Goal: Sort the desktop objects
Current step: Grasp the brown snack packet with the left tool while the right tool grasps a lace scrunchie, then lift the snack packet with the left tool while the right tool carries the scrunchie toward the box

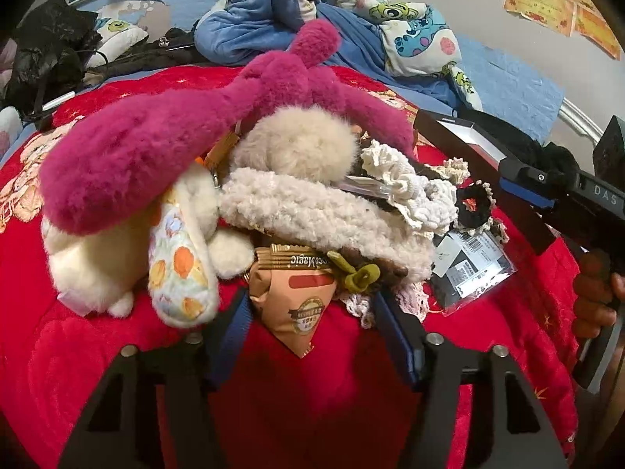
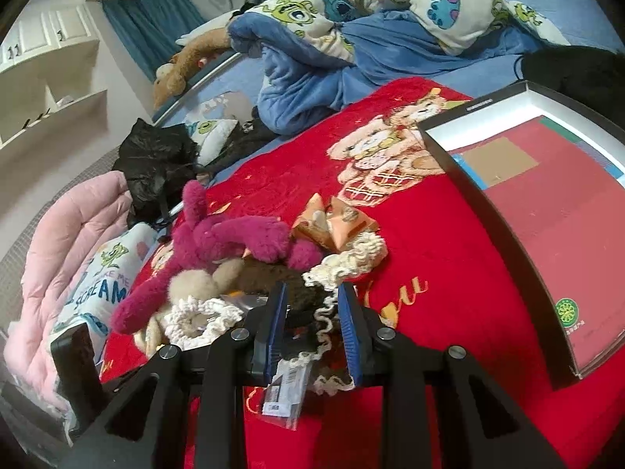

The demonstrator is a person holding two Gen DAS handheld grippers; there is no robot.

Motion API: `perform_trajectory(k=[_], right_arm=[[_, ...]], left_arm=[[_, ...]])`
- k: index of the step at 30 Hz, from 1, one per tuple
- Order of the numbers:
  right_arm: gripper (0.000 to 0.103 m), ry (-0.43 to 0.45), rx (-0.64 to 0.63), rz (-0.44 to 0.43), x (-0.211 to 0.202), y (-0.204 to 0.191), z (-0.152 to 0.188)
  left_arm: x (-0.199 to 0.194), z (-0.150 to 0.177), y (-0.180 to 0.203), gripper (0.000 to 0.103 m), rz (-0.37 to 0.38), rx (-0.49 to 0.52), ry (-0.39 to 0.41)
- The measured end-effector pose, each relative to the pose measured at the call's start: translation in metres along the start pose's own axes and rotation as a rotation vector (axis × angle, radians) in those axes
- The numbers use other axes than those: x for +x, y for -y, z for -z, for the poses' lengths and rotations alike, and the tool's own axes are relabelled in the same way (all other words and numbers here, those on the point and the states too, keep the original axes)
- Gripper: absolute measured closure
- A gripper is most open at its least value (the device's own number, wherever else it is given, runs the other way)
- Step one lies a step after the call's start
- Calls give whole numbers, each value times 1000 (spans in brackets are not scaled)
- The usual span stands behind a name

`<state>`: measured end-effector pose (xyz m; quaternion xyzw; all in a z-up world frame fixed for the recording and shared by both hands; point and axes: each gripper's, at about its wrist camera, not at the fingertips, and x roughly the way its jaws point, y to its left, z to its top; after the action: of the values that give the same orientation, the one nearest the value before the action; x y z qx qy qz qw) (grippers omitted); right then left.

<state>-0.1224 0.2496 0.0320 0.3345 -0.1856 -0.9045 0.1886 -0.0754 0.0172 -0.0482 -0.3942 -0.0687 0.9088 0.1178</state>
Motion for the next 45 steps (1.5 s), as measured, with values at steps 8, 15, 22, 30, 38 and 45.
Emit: perform_trajectory(k=[8, 15, 22, 30, 38, 45], right_arm=[[87, -8, -15, -56, 3, -10, 3], [93, -43, 3, -39, 9, -5, 7], [89, -51, 24, -17, 12, -1, 7], [85, -37, 90, -1, 8, 14, 5], [72, -70, 133, -57, 9, 20, 7], [85, -119, 99, -57, 26, 8, 13]], left_arm=[[-2, 3, -7, 71, -5, -51, 1], [-11, 12, 1, 73, -47, -16, 16], [-31, 24, -4, 74, -56, -35, 43], [-51, 25, -5, 74, -44, -38, 79], [-69, 27, 6, 74, -14, -9, 111], [-65, 28, 9, 74, 1, -15, 97]])
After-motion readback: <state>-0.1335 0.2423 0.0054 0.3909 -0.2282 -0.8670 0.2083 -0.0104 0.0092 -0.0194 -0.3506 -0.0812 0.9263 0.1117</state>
